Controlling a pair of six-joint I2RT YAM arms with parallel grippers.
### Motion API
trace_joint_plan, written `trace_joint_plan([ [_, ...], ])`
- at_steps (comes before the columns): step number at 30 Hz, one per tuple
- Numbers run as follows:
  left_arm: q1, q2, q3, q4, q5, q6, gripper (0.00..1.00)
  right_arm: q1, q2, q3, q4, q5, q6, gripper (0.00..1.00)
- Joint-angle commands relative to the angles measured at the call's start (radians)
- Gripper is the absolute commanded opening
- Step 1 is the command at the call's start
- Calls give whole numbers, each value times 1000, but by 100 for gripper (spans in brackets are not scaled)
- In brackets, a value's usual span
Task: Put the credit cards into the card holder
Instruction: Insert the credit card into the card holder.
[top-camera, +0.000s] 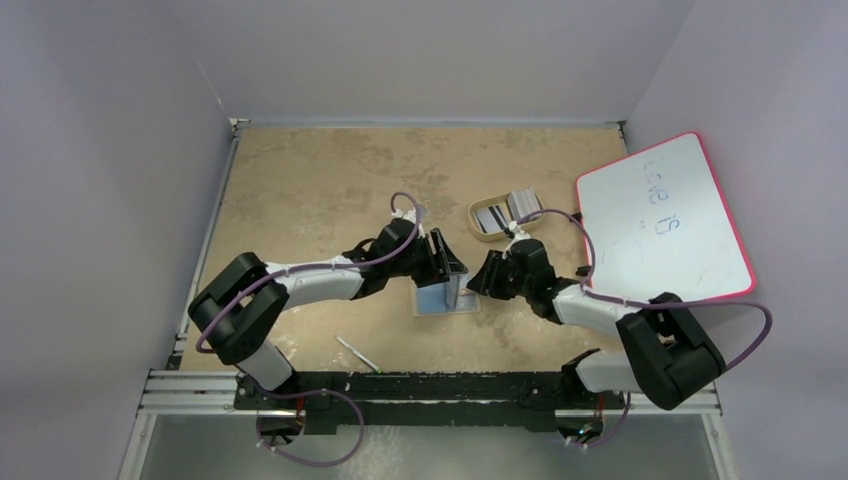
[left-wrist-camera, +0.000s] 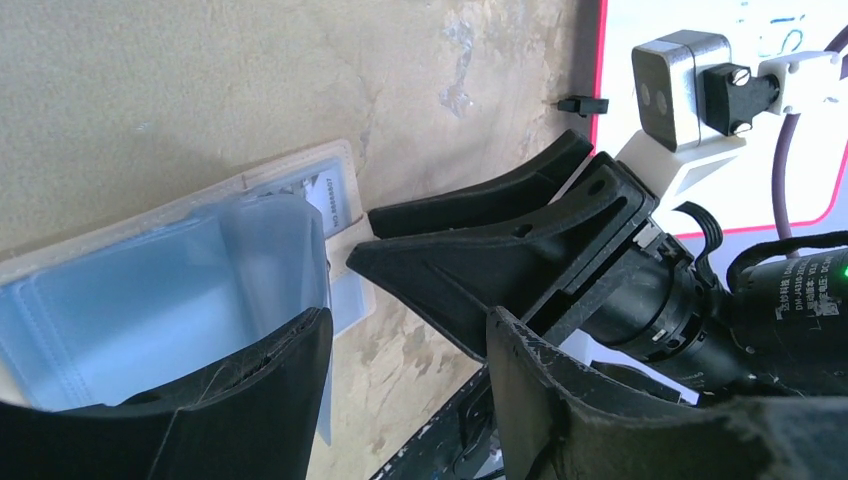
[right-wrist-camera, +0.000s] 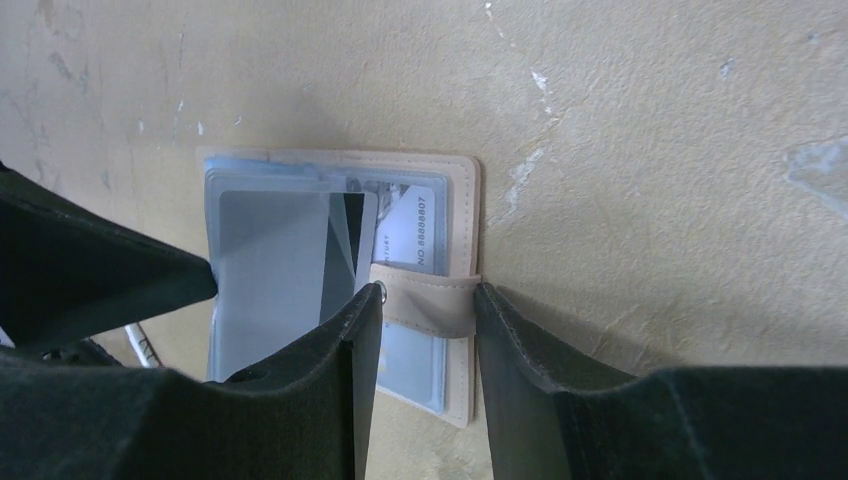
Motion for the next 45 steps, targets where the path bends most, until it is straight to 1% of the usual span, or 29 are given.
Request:
trace_joint_plan([
  [1, -18, -2, 43, 74, 29, -16, 57, 6, -29, 29, -25, 56, -21, 42],
  [6, -25, 8, 51, 89, 40, -12, 57, 6, -54, 49, -76, 79, -35, 42],
  [9, -27, 22, 56, 100, 45, -8, 57, 6, -65, 65, -127, 73, -7, 42],
  [12, -29, 44, 65, 106, 49, -2, 57, 6, -92, 66, -143, 57, 26, 43],
  [15, -30, 72, 79, 113, 55, 2, 57, 6, -128, 83, -208, 133, 30, 45],
  [17, -32, 86, 90, 115, 58, 5, 57, 6, -147, 94, -246, 153, 50, 46],
  [20, -32, 88, 100, 103, 43, 13, 57, 5, -177, 129, -290, 283, 42, 47],
  [23, -32, 48, 118, 20, -19, 57, 57, 4, -211, 191, -322, 410, -6, 50],
  [26, -28, -20, 144, -138, -147, 119, 57, -3, -216, 254, -310, 456, -118, 55],
  [27, -24, -51, 154, -199, -190, 142, 57, -7, -207, 279, -308, 471, -159, 56],
  [31, -17, -156, 156, -346, -346, 210, 57, -43, -120, 409, -318, 525, -330, 58],
  [36, -13, -257, 176, -514, -466, 295, 58, -113, 43, 590, -357, 601, -483, 62],
  [40, -13, -316, 189, -606, -490, 334, 60, -137, 192, 728, -402, 725, -561, 65],
  [42, -13, -349, 175, -622, -489, 336, 60, -142, 268, 785, -425, 750, -598, 65],
  [43, -13, -363, 163, -626, -486, 336, 64, -143, 306, 814, -441, 760, -611, 65],
  [45, -13, -387, 141, -634, -477, 334, 67, -142, 376, 867, -477, 788, -617, 66],
])
